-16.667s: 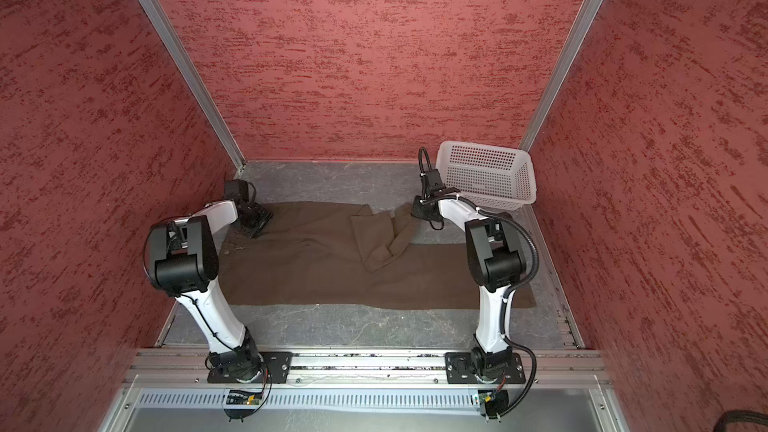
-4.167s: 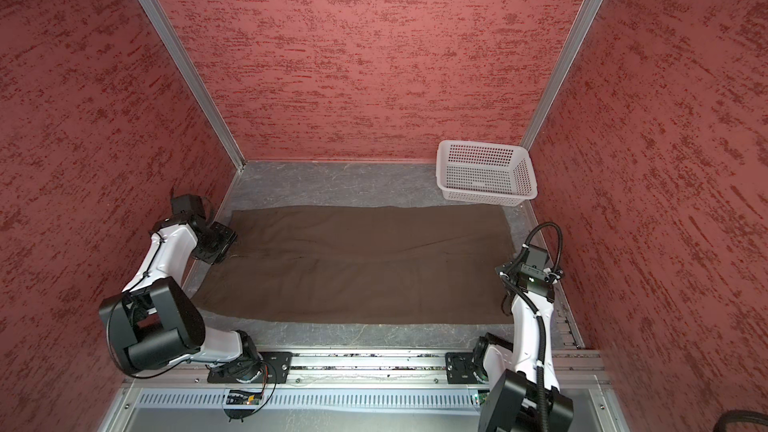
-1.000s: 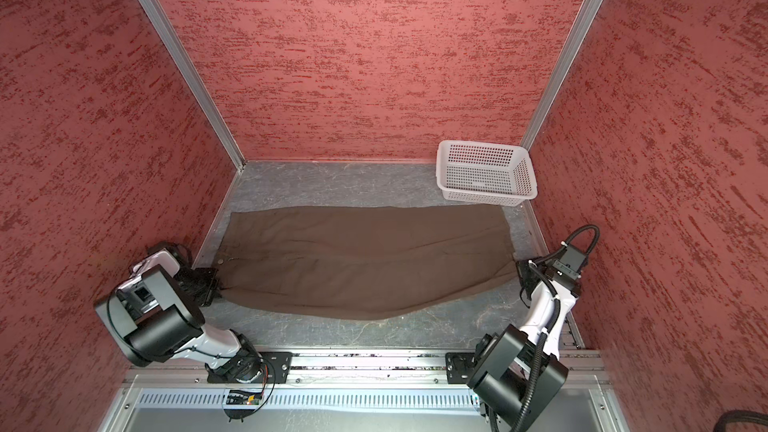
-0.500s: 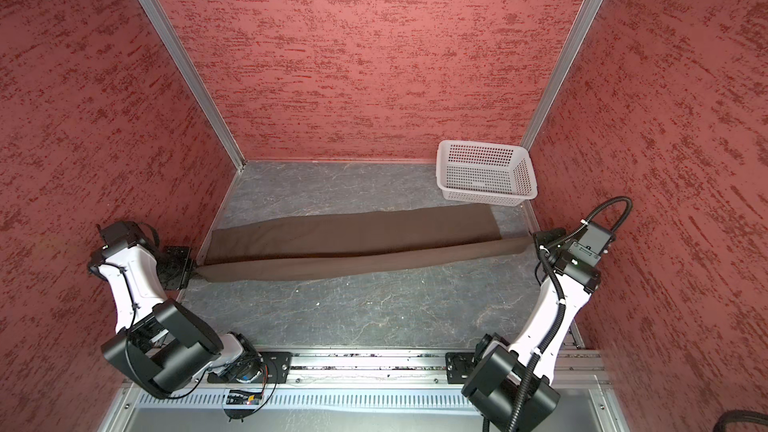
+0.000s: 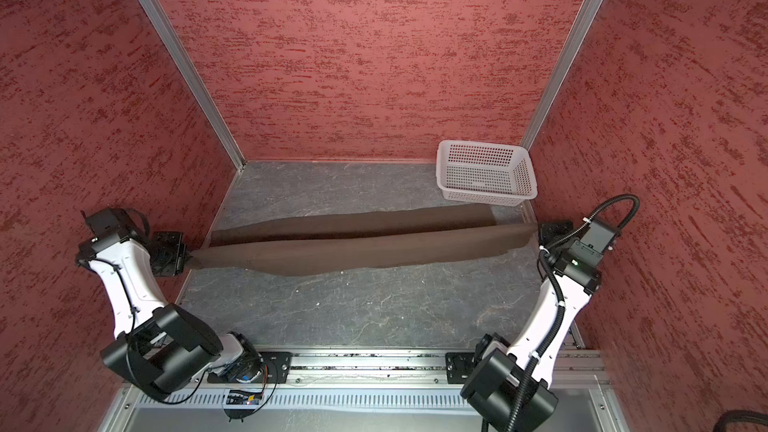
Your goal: Fold and stack the trousers
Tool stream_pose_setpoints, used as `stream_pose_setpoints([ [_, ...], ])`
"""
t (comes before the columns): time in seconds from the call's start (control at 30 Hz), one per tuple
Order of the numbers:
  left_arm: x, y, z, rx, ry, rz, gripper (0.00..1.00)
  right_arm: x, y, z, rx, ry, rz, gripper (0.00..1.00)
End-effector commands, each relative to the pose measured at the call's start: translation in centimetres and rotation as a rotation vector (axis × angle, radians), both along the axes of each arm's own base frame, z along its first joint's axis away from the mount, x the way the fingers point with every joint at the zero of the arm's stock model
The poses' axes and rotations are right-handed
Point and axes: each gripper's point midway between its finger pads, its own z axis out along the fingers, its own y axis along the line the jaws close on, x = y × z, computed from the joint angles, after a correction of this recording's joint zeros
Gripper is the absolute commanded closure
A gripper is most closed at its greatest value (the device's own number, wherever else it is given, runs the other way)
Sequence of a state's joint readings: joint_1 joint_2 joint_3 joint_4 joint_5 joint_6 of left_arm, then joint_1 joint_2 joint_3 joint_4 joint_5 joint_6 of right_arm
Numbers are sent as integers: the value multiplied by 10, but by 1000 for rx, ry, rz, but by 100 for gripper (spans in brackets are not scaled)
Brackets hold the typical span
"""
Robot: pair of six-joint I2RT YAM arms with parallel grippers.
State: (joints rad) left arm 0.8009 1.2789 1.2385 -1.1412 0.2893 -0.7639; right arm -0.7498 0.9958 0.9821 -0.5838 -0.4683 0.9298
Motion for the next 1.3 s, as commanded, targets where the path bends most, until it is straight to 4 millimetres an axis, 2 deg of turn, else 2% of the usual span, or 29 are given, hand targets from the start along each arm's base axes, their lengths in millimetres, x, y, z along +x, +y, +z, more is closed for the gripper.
stream_pose_setpoints([
  [0.0,18,30,10,107,-47,40,100,5,-24,19,-78,-70,-89,100],
  [0.23,26,32,1,126,-21,23,100,9,-28,-3,-30,-66,-111,100],
  [0.37,41,32,-5,132,-1,-8,100,18,-27,-21,-4,-38,-99,100],
  [0.6,75,31,-18,146,39,-68,100,39,-28,-46,11,15,-83,100],
  [0.87,101,31,-25,152,53,-83,100,70,-36,-54,3,42,-66,100],
  [1.27,133,21,-68,130,116,-129,100,115,-33,-102,4,120,-1,100],
])
